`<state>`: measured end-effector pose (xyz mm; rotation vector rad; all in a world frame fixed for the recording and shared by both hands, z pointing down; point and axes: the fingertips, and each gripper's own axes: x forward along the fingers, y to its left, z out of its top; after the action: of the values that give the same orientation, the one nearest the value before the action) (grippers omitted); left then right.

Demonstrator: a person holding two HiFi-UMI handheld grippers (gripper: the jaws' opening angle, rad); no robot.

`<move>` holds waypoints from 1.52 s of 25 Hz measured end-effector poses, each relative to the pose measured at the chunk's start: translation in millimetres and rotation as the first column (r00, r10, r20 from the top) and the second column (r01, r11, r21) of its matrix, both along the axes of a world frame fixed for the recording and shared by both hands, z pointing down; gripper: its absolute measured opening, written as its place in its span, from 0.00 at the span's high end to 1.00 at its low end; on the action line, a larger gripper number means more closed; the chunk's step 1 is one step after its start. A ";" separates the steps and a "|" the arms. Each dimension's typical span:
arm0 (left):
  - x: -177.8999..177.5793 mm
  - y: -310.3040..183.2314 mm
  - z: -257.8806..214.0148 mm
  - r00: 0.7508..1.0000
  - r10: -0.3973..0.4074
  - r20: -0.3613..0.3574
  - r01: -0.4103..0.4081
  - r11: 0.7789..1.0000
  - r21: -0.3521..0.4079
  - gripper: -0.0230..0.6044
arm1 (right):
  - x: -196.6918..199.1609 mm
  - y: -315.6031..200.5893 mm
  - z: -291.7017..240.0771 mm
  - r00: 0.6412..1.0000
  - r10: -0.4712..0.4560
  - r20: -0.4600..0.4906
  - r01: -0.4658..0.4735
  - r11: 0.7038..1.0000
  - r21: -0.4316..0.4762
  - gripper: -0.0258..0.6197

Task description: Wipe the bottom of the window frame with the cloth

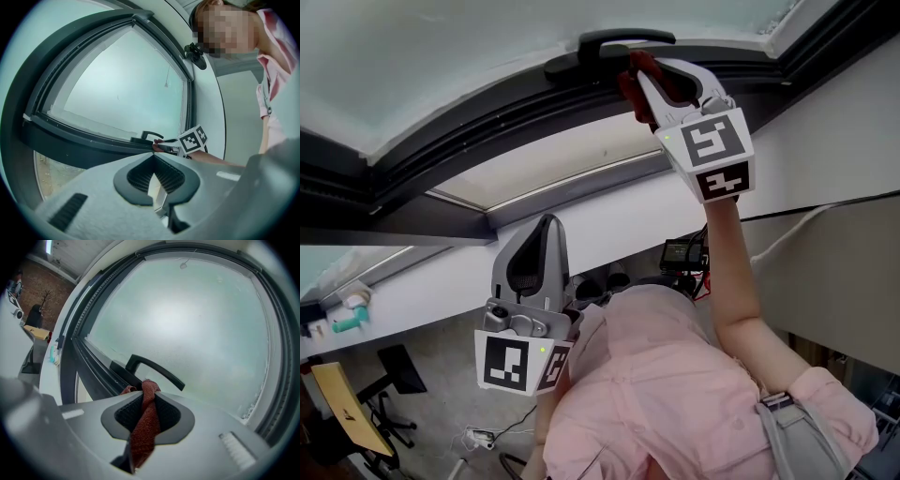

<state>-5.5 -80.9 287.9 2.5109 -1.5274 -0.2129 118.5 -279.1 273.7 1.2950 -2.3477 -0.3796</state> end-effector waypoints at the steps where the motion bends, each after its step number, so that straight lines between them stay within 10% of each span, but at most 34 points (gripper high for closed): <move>1: 0.0 0.2 0.3 1.000 -0.001 0.000 0.001 1.000 -0.002 0.97 | 2.8 -0.9 -0.2 1.000 0.002 -0.004 -0.002 1.000 -0.004 0.86; 38: 21.6 -1.7 5.3 0.999 0.030 0.012 -0.030 1.000 -0.008 0.97 | 74.7 -24.6 4.6 0.993 0.097 -0.070 -0.097 0.995 -0.002 0.86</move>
<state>16.1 -82.6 293.2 2.5315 -1.4914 -0.1879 193.2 -303.7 278.3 1.3650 -2.2172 -0.3814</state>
